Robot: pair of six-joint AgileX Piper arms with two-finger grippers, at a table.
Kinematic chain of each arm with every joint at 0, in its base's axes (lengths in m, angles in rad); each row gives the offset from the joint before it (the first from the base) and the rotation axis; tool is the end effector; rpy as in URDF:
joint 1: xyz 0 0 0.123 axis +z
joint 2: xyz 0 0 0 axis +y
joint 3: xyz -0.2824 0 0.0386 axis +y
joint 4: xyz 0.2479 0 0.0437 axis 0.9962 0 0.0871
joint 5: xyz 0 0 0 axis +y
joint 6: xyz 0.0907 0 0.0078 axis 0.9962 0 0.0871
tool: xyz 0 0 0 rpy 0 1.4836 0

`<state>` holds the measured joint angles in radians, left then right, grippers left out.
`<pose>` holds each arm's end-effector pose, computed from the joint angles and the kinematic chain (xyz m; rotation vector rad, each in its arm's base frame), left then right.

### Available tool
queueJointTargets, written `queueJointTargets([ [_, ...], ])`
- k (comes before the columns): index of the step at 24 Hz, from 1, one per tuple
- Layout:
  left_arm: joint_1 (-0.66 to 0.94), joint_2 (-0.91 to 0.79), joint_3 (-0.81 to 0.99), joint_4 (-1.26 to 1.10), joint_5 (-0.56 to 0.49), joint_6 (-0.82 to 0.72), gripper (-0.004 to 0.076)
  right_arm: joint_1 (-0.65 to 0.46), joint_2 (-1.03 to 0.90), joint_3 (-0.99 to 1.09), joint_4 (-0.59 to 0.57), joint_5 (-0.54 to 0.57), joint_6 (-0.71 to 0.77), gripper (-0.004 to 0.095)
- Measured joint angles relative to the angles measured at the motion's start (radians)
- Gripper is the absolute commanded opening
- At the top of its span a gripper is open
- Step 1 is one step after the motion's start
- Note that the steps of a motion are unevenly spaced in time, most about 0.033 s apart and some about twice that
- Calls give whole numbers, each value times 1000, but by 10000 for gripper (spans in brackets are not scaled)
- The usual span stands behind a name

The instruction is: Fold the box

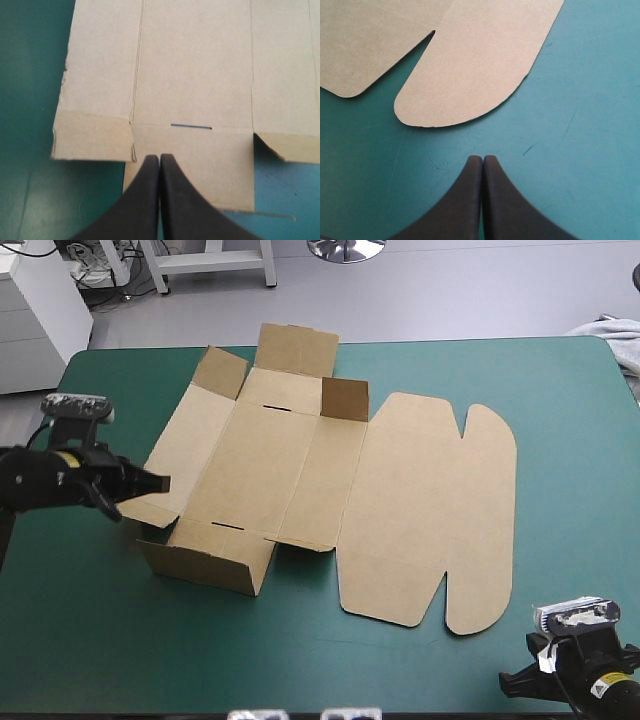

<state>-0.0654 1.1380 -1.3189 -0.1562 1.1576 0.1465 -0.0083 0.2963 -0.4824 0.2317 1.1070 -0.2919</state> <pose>0.2083 -0.0266 0.4133 0.2445 2.4384 -0.1676 0.0374 0.0184 0.2658 -0.3079 2.3563 0.1545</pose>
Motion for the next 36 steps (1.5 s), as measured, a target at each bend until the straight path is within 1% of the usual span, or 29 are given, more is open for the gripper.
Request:
queueJointTargets([
  [5,0,206,-152,0,-2,0,-10,0,0,0,0,0,0,-19],
  [10,6,373,-303,-1,-1,1,-10,0,0,0,0,0,0,-19],
  [11,22,429,-364,-10,3,1,-10,0,0,0,0,0,0,-19],
  [14,91,536,-461,-65,16,12,-10,0,0,0,0,0,0,-19],
  [17,209,628,-536,-215,39,37,-10,0,0,0,0,0,0,-19],
  [19,285,675,-554,-283,58,54,-10,0,0,0,0,0,0,-19],
  [22,372,728,-554,-317,79,136,-10,0,0,0,0,0,0,-19],
  [26,409,776,-554,-317,79,271,-9,0,0,0,0,0,0,-19],
  [29,409,792,-554,-322,79,320,4,0,0,0,0,0,0,-19],
  [31,409,802,-555,-322,79,335,50,0,0,0,0,0,0,-19],
  [32,409,807,-555,-322,79,336,90,0,0,0,0,0,0,-19],
  [35,409,831,-556,-321,78,339,264,0,0,0,0,0,0,-19],
  [36,409,840,-556,-321,78,337,336,0,0,0,0,0,0,-19],
])
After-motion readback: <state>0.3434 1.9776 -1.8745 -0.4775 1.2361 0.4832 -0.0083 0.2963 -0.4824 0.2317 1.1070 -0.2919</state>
